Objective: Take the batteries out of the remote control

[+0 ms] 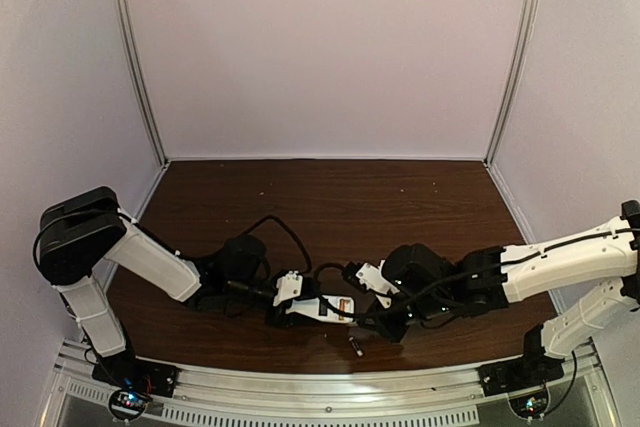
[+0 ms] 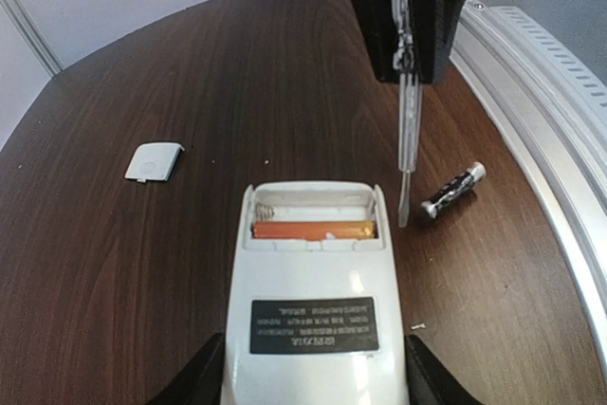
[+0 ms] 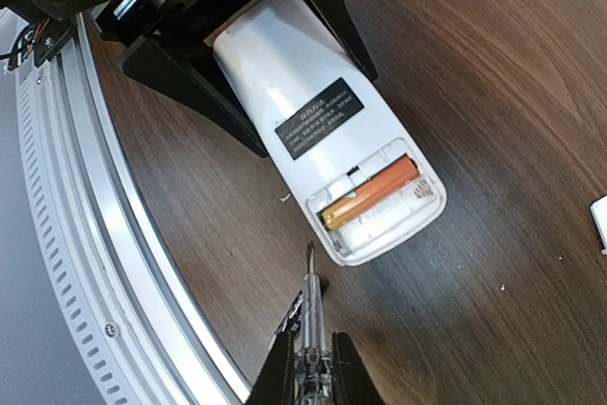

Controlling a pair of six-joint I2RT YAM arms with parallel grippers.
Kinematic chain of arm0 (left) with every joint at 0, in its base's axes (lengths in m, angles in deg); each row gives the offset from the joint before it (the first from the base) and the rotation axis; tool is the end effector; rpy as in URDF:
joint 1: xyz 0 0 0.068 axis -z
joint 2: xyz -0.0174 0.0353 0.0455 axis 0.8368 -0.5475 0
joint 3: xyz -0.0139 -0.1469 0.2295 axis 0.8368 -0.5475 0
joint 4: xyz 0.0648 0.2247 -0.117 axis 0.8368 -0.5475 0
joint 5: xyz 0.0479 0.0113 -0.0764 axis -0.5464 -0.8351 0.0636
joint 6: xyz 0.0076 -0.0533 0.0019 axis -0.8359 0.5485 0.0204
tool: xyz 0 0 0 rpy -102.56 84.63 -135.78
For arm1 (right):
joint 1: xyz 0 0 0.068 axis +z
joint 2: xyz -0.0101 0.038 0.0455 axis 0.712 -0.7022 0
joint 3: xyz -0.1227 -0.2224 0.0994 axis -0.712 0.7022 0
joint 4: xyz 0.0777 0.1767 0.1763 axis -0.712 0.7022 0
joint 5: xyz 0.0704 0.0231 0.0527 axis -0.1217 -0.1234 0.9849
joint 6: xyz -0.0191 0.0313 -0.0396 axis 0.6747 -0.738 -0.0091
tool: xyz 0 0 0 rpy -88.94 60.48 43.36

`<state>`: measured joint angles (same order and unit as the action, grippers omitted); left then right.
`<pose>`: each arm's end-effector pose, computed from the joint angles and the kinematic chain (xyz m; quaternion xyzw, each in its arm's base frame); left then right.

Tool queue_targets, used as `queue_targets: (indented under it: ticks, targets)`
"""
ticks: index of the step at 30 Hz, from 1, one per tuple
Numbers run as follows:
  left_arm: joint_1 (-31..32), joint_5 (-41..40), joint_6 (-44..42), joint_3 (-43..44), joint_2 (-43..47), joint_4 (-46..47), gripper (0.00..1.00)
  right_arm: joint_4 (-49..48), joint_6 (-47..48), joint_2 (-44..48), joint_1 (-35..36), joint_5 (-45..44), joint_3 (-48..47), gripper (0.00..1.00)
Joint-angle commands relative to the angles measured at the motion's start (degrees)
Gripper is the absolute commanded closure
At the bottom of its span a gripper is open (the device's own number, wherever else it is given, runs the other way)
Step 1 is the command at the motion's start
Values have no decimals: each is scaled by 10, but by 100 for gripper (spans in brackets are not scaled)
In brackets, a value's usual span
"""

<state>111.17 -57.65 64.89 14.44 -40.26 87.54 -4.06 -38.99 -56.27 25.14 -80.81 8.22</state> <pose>0.1642 -0.2607 0.1151 0.6308 0.5730 -0.3509 0.3882 0.0875 0.2589 0.2008 -0.4217 0.8399 0.2748 0.2031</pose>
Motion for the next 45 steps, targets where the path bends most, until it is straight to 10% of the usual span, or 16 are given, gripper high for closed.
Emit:
queue_targets:
  ticks: [1, 45]
  targets:
    - [-3, 13, 3, 7, 0, 33, 100, -2, -7, 21, 4, -18, 6, 100]
    - [-18, 78, 20, -15, 28, 61, 100, -35, -2, 70, 4, -71, 34, 100]
